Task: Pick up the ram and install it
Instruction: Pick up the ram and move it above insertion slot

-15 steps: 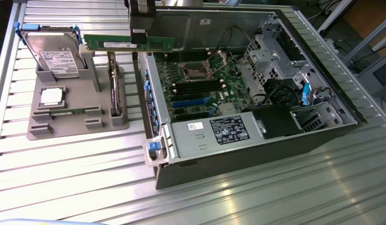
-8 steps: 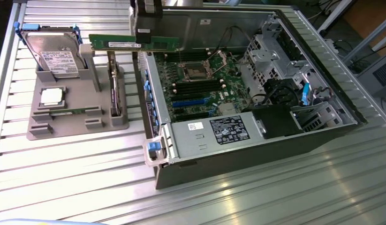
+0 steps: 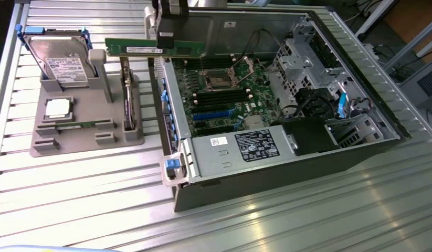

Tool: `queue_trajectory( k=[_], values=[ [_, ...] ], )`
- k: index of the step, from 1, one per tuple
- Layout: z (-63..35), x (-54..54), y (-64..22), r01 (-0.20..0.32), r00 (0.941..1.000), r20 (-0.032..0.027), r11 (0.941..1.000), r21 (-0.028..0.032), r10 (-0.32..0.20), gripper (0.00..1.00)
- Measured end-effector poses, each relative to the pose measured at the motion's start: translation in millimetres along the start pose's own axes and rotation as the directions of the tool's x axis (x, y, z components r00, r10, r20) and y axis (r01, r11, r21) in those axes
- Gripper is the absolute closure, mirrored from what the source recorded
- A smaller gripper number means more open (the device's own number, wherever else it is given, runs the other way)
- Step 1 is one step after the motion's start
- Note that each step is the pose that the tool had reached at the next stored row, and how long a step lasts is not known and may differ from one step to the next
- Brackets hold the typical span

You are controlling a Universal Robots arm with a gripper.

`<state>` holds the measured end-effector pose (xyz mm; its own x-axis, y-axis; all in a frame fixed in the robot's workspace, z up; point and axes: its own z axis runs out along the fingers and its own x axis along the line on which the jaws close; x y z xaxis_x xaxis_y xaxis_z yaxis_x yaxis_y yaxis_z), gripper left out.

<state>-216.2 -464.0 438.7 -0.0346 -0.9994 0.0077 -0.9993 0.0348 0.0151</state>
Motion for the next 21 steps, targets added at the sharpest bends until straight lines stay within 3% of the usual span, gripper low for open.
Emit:
queue_trajectory(
  k=[21],
  values=[
    [-0.3,-0.8,-18.4,0.003,1.0000,-0.0002,1.0000,-0.0055,-0.003,0.88]
  ],
)
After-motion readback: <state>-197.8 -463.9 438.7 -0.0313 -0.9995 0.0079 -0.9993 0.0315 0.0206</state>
